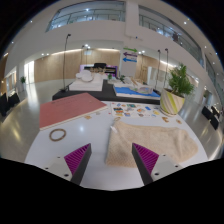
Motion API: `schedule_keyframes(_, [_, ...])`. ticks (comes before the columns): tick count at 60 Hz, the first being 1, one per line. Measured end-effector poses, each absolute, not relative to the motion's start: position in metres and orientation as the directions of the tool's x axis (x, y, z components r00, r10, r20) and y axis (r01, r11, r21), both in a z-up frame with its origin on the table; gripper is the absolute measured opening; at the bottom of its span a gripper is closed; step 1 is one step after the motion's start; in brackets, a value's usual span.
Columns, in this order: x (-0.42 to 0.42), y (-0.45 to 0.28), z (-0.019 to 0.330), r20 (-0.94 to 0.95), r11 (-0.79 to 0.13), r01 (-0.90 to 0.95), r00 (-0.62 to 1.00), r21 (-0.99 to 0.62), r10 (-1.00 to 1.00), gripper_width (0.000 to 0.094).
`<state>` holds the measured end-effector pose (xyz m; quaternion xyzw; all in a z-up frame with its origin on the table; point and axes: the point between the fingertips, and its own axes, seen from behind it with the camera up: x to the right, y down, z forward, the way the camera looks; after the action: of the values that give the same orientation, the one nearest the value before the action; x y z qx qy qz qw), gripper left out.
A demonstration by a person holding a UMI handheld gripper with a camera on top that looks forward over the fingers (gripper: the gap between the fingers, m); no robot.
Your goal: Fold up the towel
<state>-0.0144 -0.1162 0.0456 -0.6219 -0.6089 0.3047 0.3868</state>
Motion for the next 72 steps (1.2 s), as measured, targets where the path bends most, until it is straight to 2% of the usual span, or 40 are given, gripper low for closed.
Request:
schedule_keyframes(13, [-0.068,-0.097,0.001,0.101,0.052,0.561,0.056,-0.826,0.993,0.0828])
schedule_keyframes(14, [-0.069,-0.096,-0.002,0.098,0.049,0.568,0.057,-0.822,0.994,0.0765])
schedule_keyframes(19, [-0.068,-0.09,-0.014,0.105,0.05,0.595,0.059,-0.802,0.993,0.0316])
schedule_keyframes(22, [-0.069,-0.067,-0.011,0.205,0.105,0.591,0.104,-0.8,0.973,0.0046])
schedule_keyframes(26, [-0.07,-0.07,-0.011,0.217,0.142,0.601,0.054,-0.786,0.975,0.0027])
schedule_keyframes(30, [-0.067,-0.073,0.004,0.136,0.091,0.606,0.03,-0.791,0.99,0.0023])
schedule_keyframes(35, [-0.064,-0.051,0.043,0.059,0.027,0.586,0.036,-0.81,0.998,0.0024])
schedule_keyframes(40, [-0.057,-0.005,0.085,-0.002,-0.035,0.56,0.06,-0.828,0.998,0.0024])
schedule_keyframes(44, [-0.046,0.046,0.104,-0.009,-0.061,0.562,0.095,-0.825,0.995,0.0027])
schedule_keyframes(50, [-0.038,0.124,0.107,0.023,-0.069,0.555,0.157,-0.829,0.987,0.0028])
schedule_keyframes(56, [-0.032,0.186,0.08,0.061,-0.082,0.577,0.224,-0.812,0.973,0.0032])
schedule_keyframes(59, [-0.027,0.208,0.061,0.078,-0.091,0.599,0.25,-0.796,0.965,0.0098])
schedule_keyframes(63, [-0.017,0.223,0.039,0.084,-0.098,0.64,0.248,-0.762,0.965,0.0543])
schedule_keyframes(66, [-0.007,0.232,0.035,0.094,-0.101,0.657,0.256,-0.747,0.962,0.0877])
schedule_keyframes(68, [0.005,0.237,0.043,0.101,-0.102,0.655,0.265,-0.749,0.959,0.0819])
schedule_keyframes(72, [0.03,0.234,0.067,0.098,-0.111,0.647,0.278,-0.755,0.956,0.0853])
